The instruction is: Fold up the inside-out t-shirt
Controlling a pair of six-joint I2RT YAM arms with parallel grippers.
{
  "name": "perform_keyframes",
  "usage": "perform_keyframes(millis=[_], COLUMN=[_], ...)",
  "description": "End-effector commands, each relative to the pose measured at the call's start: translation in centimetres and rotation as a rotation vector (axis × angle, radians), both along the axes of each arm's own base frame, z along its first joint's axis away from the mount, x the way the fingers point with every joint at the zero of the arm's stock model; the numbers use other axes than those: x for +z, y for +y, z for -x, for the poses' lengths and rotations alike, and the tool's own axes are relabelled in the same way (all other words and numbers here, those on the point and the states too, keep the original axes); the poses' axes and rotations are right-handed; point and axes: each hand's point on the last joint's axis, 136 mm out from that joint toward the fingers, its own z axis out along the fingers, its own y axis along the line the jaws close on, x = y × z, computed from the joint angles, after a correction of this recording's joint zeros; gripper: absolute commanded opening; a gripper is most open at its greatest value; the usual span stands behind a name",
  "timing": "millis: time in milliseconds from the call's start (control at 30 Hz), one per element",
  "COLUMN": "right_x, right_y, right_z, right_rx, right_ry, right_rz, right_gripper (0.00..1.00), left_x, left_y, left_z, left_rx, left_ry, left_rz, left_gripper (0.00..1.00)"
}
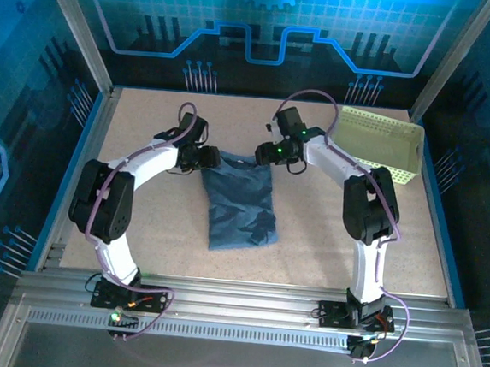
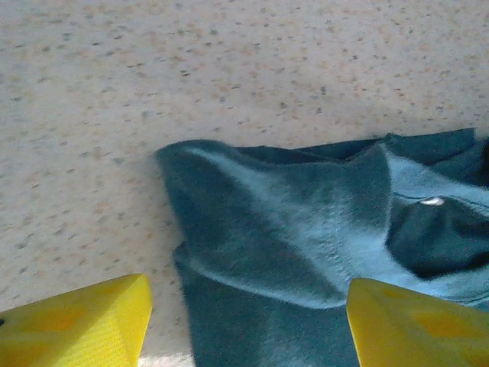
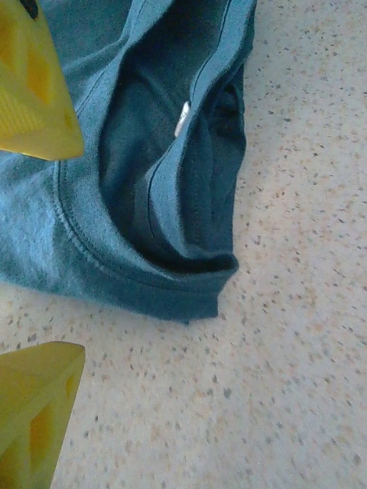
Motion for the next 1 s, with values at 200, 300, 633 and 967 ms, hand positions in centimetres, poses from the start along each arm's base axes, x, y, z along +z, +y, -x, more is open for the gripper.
perform_keyframes(millis=[200,300,633,967], right_x=[-4.3,-5.2,-4.5,-3.8], right_y=[0.9,1.2,1.3,0.5], right_z=[-1.7,-1.9,-2.2,-2.4], right_rx=[-0.024,-0.021,-0.018,-0.039], right_ry=[0.091,0.108,0.091,0.069], right_rz=[-0.039,-0.039,-0.039,-0.028], right_gripper=[0.66,0.66,0.49,0.49], left_x=[-2.9,-2.6,5.1,7.1], left_y=[-2.5,-2.8,-6.8,-6.6], left_z=[-2.6,-2.9,-2.2,-1.0], left_rx=[-0.031,-0.029,-0.112,-0.101], left_ry=[0.051,0.039,-0.129,-0.220], left_rz=[0.045,0.051,0.255,0.434], left_gripper=[0.63,0.48,0.00,0.04])
